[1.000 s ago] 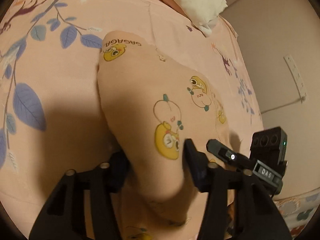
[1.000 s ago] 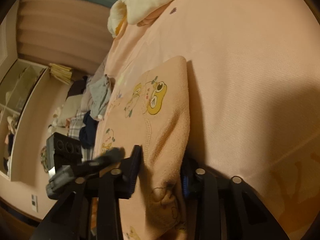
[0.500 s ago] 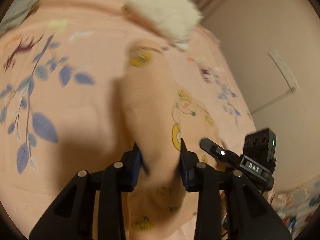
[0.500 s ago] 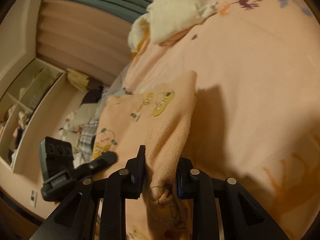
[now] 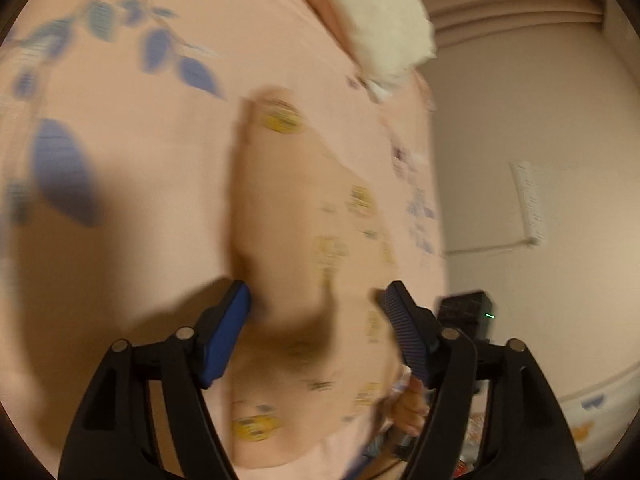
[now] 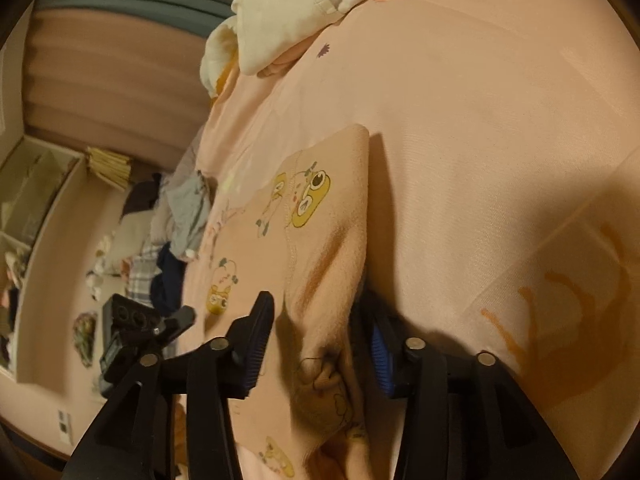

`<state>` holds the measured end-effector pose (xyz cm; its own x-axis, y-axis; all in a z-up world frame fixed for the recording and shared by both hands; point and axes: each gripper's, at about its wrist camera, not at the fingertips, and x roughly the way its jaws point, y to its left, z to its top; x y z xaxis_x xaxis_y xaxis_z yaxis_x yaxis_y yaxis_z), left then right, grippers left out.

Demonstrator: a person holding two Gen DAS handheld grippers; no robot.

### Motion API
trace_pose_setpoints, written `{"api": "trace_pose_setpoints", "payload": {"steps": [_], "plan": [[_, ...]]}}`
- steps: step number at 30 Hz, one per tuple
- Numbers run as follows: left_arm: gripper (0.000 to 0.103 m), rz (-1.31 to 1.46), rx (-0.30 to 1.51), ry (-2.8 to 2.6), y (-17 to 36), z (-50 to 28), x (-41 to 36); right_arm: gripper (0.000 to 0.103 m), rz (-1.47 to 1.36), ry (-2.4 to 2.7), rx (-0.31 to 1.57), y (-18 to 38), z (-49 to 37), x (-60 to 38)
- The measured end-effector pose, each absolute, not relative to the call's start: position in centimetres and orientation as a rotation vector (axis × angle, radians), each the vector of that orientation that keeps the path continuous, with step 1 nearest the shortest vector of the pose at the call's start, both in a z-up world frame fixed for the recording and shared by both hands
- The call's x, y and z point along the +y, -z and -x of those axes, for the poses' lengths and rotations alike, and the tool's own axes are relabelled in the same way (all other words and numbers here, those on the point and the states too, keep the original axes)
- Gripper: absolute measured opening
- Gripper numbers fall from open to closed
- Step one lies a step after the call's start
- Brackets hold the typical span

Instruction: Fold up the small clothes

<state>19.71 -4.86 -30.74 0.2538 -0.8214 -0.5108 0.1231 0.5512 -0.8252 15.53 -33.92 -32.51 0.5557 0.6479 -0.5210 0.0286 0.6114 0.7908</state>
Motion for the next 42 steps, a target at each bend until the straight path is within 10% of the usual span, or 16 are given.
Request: {"api": "trace_pose_setpoints", "payload": {"steps": [7,12,14,42], "plan": [[0.081,0.618,1.174,0.676,31.9,-21.5,-8.7,0.046,-0.850,-0.468,0.935,33.0,-16.3,-33.6],[0.032,0.494,1.143,0.591,31.2,-20.4,-8.8,0.025,-0.897,-0.499,0.912,33.9,-16.9,-33.5],[0.028,0.481,1.097,0.586,30.5,-19.4,-8.4,0.025,-0.884,-0.515,0.894,33.5,-16.5,-33.6],[0.027,0.460,0.743,0.612,11.6,-8.5,0.3,0.025,-0.517,-0.638,0.684,14.1,-10.3,-24.6]]}}
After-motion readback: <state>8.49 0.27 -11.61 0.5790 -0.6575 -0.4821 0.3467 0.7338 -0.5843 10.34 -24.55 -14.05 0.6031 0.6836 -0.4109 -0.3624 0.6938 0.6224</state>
